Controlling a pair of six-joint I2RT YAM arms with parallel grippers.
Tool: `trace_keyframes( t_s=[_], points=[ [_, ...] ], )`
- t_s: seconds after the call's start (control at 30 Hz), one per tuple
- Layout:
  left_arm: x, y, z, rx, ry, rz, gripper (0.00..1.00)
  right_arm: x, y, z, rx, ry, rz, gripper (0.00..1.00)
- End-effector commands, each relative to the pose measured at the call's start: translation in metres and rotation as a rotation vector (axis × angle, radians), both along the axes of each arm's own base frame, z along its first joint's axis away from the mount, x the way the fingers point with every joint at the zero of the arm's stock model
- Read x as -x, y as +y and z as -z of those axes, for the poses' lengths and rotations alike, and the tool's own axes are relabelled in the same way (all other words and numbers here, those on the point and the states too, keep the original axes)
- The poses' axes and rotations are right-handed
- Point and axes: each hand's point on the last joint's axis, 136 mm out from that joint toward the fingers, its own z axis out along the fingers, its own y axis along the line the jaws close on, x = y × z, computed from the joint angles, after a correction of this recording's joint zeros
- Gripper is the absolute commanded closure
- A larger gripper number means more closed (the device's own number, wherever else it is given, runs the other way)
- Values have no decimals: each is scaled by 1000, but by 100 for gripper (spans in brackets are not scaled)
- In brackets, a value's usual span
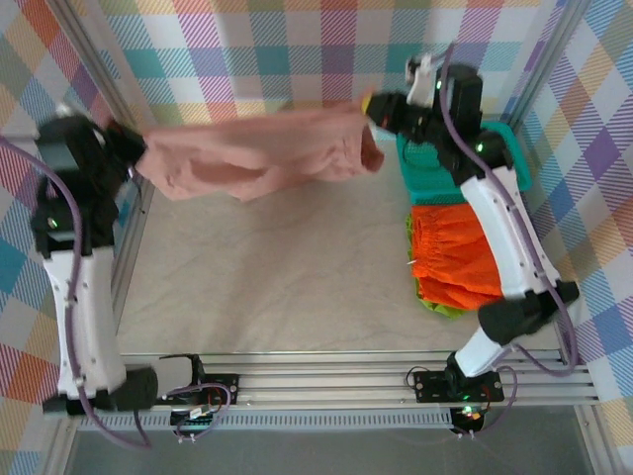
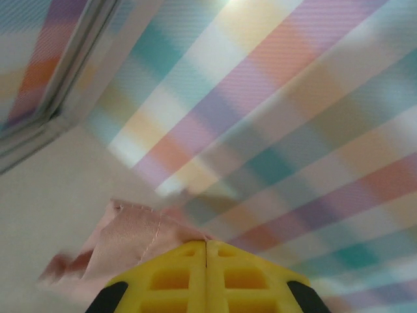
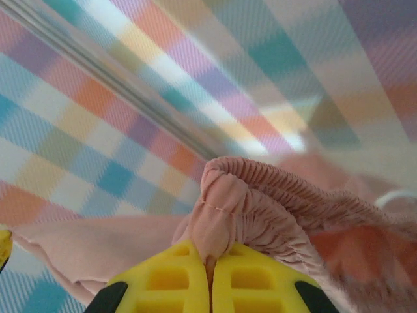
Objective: Fold and stack the shorts
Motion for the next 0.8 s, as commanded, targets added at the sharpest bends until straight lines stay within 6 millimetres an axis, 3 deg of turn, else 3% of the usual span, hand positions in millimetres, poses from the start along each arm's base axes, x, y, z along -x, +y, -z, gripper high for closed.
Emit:
trace_keyframes(
  t_s=[0.0, 0.1, 0.17, 0.23, 0.3, 0.4, 0.57, 0.67, 0.7, 0.77],
  points=[
    [29, -9, 58, -14, -13, 58, 100, 33, -2, 85, 90, 124, -23, 100],
    [64, -11, 124, 22, 88, 35, 100, 78, -7, 161, 160, 265, -37, 100],
    [77, -12, 150, 29, 131, 31, 100, 102, -11, 199, 177, 352, -24, 100],
    [79, -7, 166, 27, 170, 4, 100, 112, -12, 222, 176, 413, -20, 100],
    [66, -3, 165, 16, 192, -6, 100, 103, -14, 227, 198, 427, 14, 100],
    [18, 0, 152, 14, 243, 8, 100, 58, -9, 214, 283, 425, 75, 100],
    [-97, 5, 131, 32, 328, 56, 100, -53, 33, 166, 244, 423, 63, 100],
    [-158, 9, 97, 39, 274, 69, 100, -111, 56, 105, 123, 288, 27, 100],
    [-173, 10, 79, 43, 231, 73, 100, -122, 60, 77, 66, 202, 16, 100],
    [-185, 9, 20, 27, 99, 89, 100, -130, 61, 23, -77, 54, -18, 100]
  ],
)
